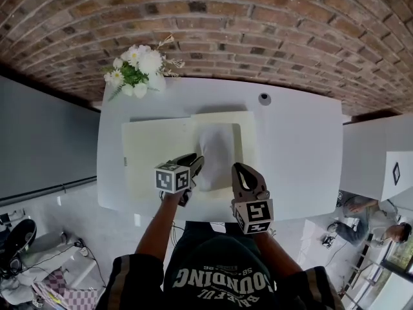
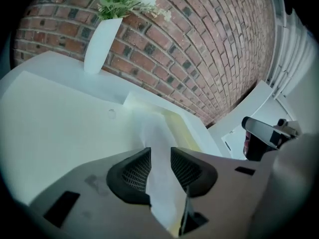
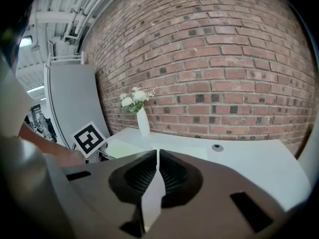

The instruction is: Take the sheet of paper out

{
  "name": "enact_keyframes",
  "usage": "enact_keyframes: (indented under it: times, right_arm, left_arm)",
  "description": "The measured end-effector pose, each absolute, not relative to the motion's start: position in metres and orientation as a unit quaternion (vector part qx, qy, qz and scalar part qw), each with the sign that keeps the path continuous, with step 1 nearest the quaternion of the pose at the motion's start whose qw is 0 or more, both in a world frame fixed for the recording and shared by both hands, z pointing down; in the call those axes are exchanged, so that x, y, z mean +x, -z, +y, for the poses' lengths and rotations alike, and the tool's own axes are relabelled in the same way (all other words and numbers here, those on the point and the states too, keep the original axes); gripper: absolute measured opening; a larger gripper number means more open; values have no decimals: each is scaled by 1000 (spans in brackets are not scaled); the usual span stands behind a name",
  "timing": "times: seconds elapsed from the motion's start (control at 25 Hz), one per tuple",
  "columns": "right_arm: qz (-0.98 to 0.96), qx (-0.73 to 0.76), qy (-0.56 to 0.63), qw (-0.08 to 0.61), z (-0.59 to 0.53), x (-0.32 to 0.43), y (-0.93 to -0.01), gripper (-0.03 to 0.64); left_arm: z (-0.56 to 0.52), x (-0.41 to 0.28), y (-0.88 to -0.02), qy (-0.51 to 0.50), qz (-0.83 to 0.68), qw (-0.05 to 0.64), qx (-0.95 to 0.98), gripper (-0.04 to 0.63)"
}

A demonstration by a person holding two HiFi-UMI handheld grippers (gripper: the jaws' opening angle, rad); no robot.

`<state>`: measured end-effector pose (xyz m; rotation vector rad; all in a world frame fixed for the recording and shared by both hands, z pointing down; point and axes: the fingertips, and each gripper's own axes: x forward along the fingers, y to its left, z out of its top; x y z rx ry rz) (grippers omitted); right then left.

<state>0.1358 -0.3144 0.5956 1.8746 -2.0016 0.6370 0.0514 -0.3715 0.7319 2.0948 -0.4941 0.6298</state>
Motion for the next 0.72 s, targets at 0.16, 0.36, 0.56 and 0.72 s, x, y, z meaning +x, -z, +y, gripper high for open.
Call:
enact_keyframes:
  times: [0.16,0.36,0.56,0.72]
  right_arm:
    - [-699,657,-231,165,-313,134,-602,72]
    - [-694,660,-236,167,-311,136,-605,72]
    - [-687,664,-243,168,-308,141,-606,72]
    - [-682,669,-243,170,-306,146,-607,74]
  left_arm:
    - [-374,56,-748,-270,-198,447,829,104]
    - [-374,60,-766,-275,-196,473,814,103]
    - [-372,63,-778,-281,-193,492,801,104]
    - [-370,67,-784,-287,-185,500,796,103]
